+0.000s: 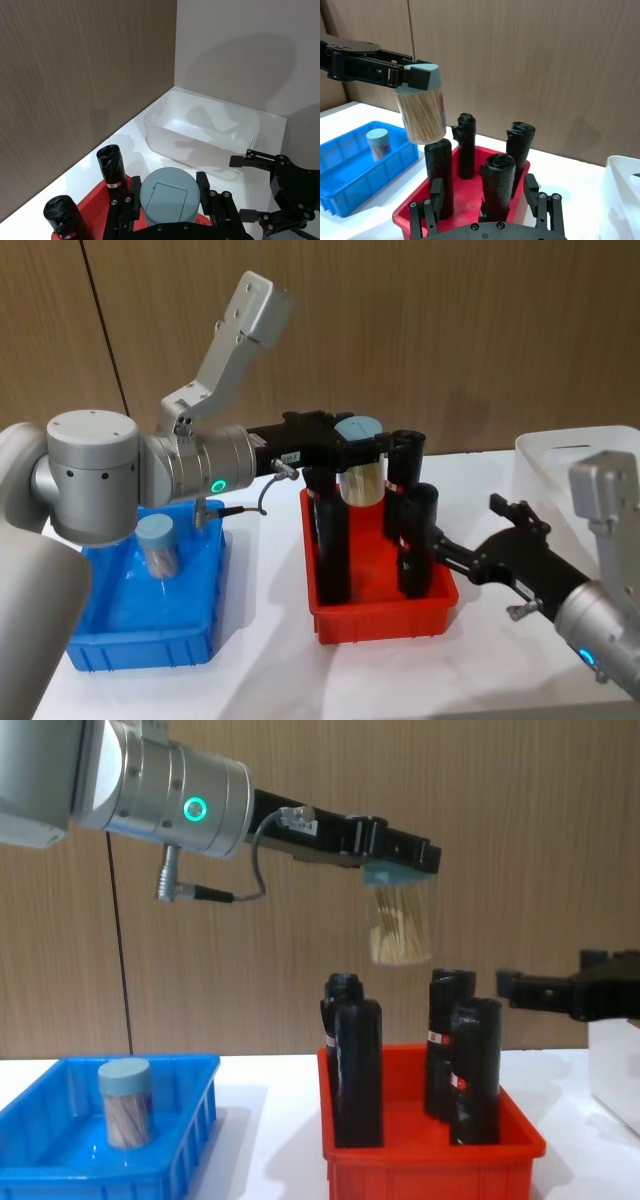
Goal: Pick the cotton swabs from the blue box and place them into the white box.
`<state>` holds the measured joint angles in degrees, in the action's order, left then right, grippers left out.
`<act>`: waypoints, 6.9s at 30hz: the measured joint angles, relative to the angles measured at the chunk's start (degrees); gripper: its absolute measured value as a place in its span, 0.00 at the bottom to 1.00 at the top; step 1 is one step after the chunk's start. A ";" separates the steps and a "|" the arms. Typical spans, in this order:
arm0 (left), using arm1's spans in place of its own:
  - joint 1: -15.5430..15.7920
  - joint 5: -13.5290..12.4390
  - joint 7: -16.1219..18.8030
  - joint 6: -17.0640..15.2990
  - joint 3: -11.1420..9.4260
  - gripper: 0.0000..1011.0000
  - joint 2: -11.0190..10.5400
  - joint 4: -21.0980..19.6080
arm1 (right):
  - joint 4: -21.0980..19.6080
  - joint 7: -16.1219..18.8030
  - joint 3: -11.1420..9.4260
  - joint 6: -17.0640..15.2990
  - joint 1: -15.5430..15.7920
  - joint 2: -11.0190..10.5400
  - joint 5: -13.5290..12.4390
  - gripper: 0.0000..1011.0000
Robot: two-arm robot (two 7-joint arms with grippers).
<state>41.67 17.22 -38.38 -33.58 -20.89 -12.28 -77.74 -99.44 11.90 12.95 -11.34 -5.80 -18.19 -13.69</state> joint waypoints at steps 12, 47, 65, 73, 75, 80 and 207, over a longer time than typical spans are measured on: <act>0.18 -0.05 -0.16 -0.07 -0.07 0.66 0.09 0.15 | 2.48 5.74 -0.03 -4.79 -4.69 1.39 -1.86 0.99; 0.28 -0.03 -0.26 -0.07 -0.07 0.66 0.15 0.25 | 7.73 11.00 2.16 -9.29 -12.12 5.79 -4.12 0.99; 0.28 -0.03 -0.25 -0.07 -0.07 0.66 0.15 0.24 | 12.19 10.79 2.94 -7.55 -15.40 7.42 -2.20 0.99; 0.28 -0.03 -0.25 -0.07 -0.07 0.66 0.15 0.25 | 14.02 10.76 3.32 -6.98 -16.67 8.07 -1.27 0.99; 0.28 -0.03 -0.25 -0.07 -0.07 0.66 0.15 0.24 | 14.38 10.78 3.40 -6.91 -16.90 8.21 -1.15 0.99; 0.28 -0.03 -0.25 -0.07 -0.07 0.66 0.15 0.25 | 15.61 11.14 3.68 -6.63 -17.63 8.63 -0.81 0.92; 0.28 -0.03 -0.25 -0.07 -0.07 0.99 0.15 0.24 | 35.69 -8.59 -8.52 1.71 -22.04 0.82 -0.21 0.99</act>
<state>41.94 17.19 -38.63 -33.65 -20.96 -12.13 -77.49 -63.75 3.31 4.43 -9.63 -27.84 -17.37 -13.89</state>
